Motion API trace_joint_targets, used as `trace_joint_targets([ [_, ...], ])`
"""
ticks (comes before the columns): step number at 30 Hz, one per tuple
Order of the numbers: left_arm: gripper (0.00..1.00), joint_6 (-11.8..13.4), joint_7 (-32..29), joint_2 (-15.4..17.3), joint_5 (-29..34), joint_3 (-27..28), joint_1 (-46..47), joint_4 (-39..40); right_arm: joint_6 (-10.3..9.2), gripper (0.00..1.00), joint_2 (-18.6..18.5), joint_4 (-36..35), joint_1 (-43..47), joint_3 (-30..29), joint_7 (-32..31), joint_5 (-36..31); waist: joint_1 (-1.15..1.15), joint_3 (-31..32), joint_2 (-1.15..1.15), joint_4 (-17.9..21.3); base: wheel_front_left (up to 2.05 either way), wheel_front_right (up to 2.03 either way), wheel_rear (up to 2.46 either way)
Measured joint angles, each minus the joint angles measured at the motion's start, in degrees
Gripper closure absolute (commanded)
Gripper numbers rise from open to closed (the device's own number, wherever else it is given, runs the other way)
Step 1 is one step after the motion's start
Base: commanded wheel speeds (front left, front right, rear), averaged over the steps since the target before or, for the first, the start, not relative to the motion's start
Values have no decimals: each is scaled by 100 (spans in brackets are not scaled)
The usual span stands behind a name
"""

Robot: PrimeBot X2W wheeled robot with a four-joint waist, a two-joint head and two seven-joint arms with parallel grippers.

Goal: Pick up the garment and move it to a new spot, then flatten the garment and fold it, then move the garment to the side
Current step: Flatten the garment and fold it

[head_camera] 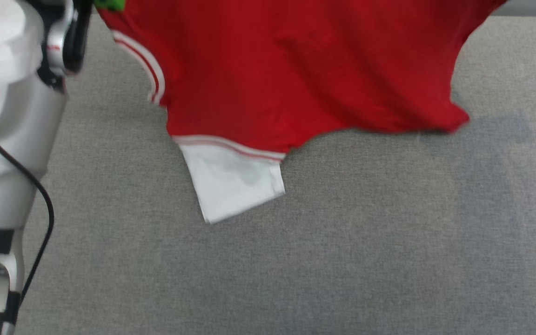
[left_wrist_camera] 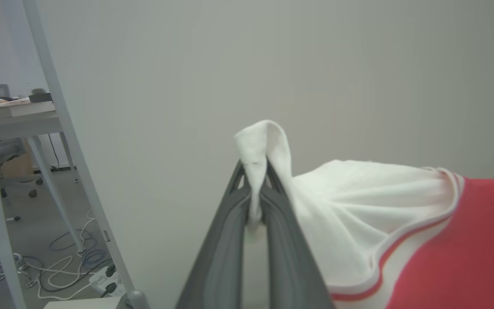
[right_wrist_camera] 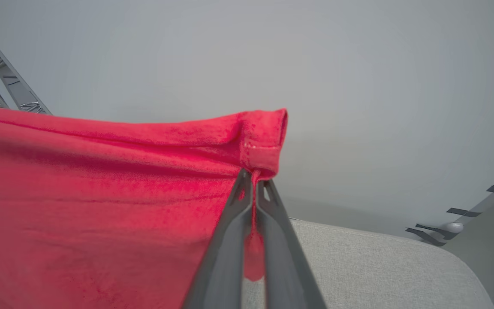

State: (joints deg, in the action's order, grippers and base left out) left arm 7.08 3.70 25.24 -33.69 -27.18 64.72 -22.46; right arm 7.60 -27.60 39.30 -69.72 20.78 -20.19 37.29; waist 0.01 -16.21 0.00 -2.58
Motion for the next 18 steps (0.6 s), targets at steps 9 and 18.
trace_joint_targets([
  [9, 100, -53, 361, -242, 300, 131, 2034, -1439, 2, 100, 357, 704, -1679, -539, 744, -401, 0, -484, 0, 235, 0, 0, 0],
  [18, 100, -125, 457, -330, 624, -37, 3355, -2308, 1, 100, 572, 1255, -2882, -608, 1023, -680, 0, -1089, 0, 387, 0, 0, 0],
])
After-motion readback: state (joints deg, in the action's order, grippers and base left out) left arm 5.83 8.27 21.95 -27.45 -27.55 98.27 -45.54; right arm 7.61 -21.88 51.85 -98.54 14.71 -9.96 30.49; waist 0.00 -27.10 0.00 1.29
